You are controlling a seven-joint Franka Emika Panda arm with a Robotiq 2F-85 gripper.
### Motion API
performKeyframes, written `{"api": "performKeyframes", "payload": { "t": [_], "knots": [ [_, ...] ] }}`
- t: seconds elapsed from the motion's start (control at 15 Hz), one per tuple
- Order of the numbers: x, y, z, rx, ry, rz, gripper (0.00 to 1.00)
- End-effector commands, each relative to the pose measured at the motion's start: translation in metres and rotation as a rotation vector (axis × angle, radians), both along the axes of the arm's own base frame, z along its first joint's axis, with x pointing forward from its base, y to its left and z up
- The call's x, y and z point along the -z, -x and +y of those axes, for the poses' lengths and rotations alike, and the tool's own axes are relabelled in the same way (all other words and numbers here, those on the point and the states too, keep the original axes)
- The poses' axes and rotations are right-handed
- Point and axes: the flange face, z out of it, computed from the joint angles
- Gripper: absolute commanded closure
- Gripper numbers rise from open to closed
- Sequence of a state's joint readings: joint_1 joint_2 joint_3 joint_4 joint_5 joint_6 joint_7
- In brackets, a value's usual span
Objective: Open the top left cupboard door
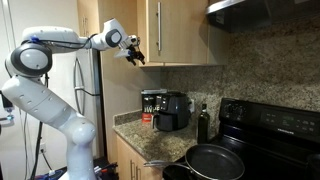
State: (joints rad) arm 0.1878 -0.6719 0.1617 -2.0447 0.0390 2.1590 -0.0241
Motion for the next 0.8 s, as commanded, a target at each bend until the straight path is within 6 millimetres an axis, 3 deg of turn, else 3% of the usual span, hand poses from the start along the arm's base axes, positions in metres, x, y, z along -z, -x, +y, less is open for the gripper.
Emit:
{"api": "performKeyframes", "payload": {
  "t": [0.0, 0.07, 0.13, 0.27, 0.53, 0.6, 0.73],
  "knots": [
    [0.003, -0.002, 0.001, 0.001, 0.003, 0.009, 0.0],
    [0.023, -0.011, 0.009, -0.016, 0.019, 0.065, 0.0],
    [0.023, -0.027, 0.016, -0.019, 0.003, 0.057, 0.0],
    [0.004, -0.059, 0.02, -0.008, -0.096, -0.014, 0.0],
    [-0.057, -0.113, 0.018, 0.04, -0.225, -0.235, 0.0],
    [-0.034, -0.083, 0.018, 0.022, -0.175, -0.191, 0.0],
    [-0.049, -0.105, 0.017, 0.034, -0.208, -0.22, 0.0]
  ]
}}
